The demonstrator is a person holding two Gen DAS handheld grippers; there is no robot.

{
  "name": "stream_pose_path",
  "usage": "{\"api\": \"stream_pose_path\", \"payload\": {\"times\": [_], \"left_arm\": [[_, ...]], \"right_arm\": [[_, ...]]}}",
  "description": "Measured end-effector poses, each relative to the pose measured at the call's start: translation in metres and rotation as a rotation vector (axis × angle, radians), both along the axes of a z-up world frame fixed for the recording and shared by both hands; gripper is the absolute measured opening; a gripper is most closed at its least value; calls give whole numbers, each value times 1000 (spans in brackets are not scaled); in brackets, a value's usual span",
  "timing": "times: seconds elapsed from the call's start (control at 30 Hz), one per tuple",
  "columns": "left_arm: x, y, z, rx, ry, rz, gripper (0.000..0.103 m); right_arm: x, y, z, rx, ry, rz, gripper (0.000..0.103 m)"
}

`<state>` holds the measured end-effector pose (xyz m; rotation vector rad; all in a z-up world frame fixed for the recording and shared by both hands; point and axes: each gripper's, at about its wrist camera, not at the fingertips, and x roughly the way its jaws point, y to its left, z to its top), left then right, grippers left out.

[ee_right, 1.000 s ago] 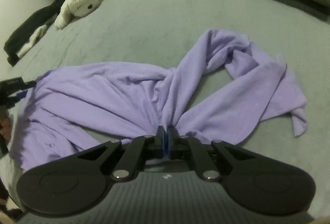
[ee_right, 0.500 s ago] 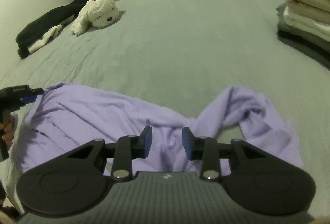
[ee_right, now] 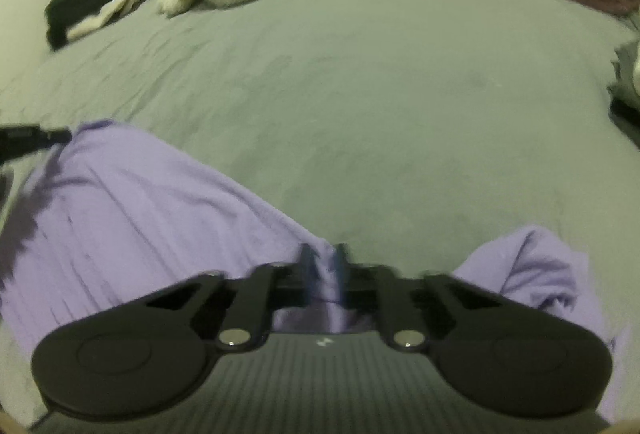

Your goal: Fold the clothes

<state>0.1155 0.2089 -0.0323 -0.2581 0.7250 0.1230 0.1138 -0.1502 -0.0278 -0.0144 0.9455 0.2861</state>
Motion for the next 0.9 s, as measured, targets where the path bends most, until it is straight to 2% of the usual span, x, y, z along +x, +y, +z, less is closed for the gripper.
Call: {"api": "stream_pose_path", "payload": {"times": [0.13, 0.47, 0.6, 0.73, 0.9], "left_arm": [[-1, 1, 5, 6, -43, 30, 3], [-3, 3, 16, 23, -150, 108, 1], [-5, 4, 21, 52, -206, 155, 1], [-1, 4, 18, 71, -207, 171, 1], [7, 1, 7, 117, -167, 170, 1]], "right_arm": [[3, 1, 8, -57, -70, -14, 2], [45, 19, 33, -170, -247, -47, 1], [60, 25, 38, -181, -294, -67, 1], [76, 35, 38, -204, -320, -67, 1], [90, 46, 21, -233, -308, -58, 1]]}}
